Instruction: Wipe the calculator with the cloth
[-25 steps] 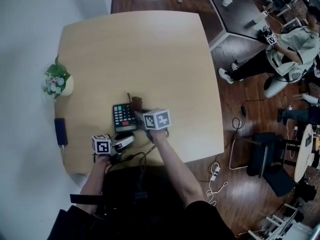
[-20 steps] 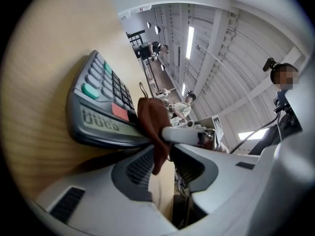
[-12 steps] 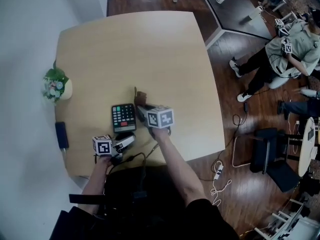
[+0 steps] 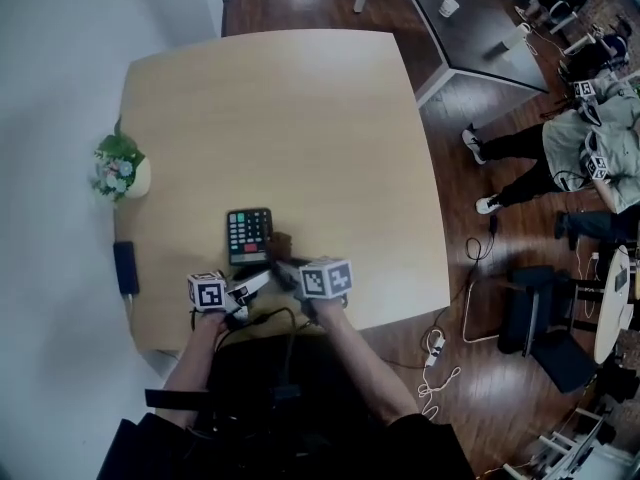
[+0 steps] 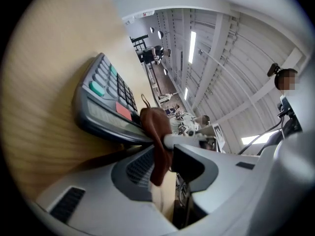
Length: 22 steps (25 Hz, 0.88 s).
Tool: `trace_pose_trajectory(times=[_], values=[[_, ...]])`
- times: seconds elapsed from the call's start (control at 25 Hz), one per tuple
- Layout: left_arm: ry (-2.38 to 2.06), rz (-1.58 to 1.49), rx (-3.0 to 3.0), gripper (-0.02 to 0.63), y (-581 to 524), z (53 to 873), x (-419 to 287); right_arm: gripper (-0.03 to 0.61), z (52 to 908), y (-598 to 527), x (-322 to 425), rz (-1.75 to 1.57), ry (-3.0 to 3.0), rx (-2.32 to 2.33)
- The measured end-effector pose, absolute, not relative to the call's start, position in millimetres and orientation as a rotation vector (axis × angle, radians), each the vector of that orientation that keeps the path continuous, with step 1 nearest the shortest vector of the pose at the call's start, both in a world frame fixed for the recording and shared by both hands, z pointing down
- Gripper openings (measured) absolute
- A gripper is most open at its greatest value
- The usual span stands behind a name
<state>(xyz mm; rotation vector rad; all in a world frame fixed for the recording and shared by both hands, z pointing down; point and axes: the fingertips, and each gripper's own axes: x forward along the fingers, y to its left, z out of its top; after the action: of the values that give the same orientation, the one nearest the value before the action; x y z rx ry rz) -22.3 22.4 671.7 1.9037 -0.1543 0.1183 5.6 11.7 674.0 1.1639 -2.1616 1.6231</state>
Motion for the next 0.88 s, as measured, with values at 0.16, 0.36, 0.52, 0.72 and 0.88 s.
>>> trace_pose_trajectory(times=[0.16,0.36,0.52,0.72,0.88], values=[[-0.243,0.028,1.804,0.121,22.2,676.4,-28.8,0.061,672.3,27.8,31.2,1.508,-2.15,1.203],[-0.396,-0.291,1.516,0.127,12.9,667.5,-51.4,0.061,655.1,-94.6,63.7,0.946,-2.231,1.227],[-0.498,-0.398,1.408,0.15,8.0,669.0,-54.4,0.061,665.9,-171.3,25.7,0.663,-2.216,0.952],[-0.638,-0.394,1.355,0.175,-6.6,680.1,-82.4,0.06,711.4,-150.2,-12.8,0.674,-2.126,0.606],[-0.729,-0.381,1.361,0.187,-37.3,690.3,-125.0,0.058,712.6,-104.7,-2.6,0.982,-2.096,0.681]])
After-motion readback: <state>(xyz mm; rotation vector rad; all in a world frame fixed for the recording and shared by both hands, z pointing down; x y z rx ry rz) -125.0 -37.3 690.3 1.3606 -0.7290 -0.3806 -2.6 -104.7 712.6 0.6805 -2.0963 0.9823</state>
